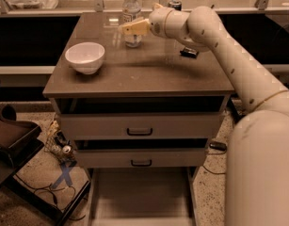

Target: Place blue plastic bottle into bottom drawer

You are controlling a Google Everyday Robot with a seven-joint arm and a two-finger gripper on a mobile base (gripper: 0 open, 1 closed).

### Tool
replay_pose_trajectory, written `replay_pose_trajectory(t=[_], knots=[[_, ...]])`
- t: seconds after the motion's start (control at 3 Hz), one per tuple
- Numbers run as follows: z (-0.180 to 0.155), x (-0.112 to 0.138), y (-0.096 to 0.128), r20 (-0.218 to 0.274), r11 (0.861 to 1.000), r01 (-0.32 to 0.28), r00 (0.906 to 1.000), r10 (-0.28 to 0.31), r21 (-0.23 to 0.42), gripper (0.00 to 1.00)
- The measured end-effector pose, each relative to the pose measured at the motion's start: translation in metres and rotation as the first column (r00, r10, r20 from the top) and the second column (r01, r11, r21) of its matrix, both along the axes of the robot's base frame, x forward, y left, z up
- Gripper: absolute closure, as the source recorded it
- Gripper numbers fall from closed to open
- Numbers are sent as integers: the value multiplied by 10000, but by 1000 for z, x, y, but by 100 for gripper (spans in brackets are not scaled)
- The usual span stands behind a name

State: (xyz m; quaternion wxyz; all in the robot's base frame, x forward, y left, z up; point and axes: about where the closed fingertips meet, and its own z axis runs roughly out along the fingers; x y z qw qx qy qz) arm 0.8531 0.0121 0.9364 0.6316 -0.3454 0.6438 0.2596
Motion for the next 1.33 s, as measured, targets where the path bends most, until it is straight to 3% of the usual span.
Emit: replay_pose_trajectory(t=[0.67, 1.0, 1.33], knots=[[-12, 30, 24, -546, 9983, -570, 9969, 573, 86, 0], [-14, 40, 37, -581, 9960, -754, 9952, 782, 482, 18], [-14, 41, 41, -574, 9953, -808, 9948, 838, 533, 49]])
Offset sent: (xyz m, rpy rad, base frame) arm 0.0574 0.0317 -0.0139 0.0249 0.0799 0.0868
